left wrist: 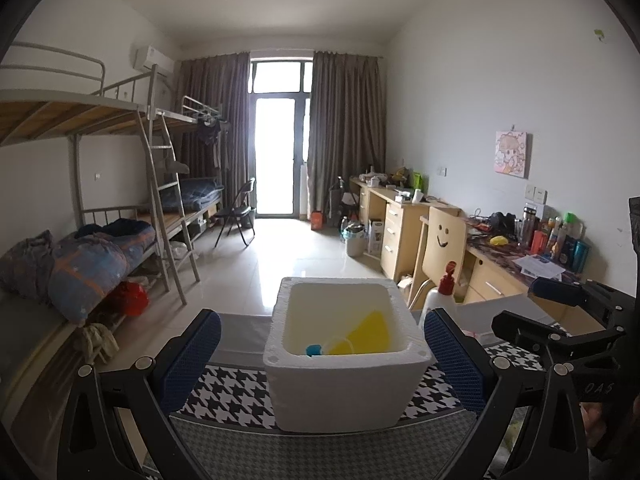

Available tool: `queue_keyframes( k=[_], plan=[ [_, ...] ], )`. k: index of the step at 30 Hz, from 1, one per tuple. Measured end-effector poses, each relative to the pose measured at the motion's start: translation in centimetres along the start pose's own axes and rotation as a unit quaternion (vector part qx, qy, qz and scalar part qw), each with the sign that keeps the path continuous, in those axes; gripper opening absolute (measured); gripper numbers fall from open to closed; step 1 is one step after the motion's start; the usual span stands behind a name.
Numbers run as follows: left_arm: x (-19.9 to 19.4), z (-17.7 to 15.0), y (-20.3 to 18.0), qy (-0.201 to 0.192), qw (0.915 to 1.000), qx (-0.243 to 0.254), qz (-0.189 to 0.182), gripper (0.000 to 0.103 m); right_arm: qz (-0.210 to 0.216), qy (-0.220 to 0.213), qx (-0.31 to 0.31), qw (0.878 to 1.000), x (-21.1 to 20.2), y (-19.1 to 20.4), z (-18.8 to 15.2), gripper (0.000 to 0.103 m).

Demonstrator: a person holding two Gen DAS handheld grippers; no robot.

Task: Organize soft objects
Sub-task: 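Move both open tools back from the box to the remaining pile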

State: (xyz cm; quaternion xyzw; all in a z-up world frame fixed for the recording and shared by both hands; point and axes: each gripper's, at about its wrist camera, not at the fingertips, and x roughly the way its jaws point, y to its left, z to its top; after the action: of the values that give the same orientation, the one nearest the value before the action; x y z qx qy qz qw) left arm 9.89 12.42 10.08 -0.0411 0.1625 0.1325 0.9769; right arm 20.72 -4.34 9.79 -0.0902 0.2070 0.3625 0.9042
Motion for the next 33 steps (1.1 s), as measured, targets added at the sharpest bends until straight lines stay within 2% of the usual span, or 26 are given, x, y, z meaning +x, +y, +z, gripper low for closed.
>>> queue_keyframes(
  k=[18,33],
  plan=[
    [-3.2,-2.0,-3.1,-0.008,0.9992,0.020,-0.034,0.102,-0.005,-0.020,0.012,1.000,-4.7,-1.4,-3.1,0.093],
    [-3.9,-4.1,-6.1,-0.018,0.9964,0.030,-0.077,0.102,-0.040,-0.024,0.028,0.999,-7.1,-3.0,-6.2,0.093]
  ],
)
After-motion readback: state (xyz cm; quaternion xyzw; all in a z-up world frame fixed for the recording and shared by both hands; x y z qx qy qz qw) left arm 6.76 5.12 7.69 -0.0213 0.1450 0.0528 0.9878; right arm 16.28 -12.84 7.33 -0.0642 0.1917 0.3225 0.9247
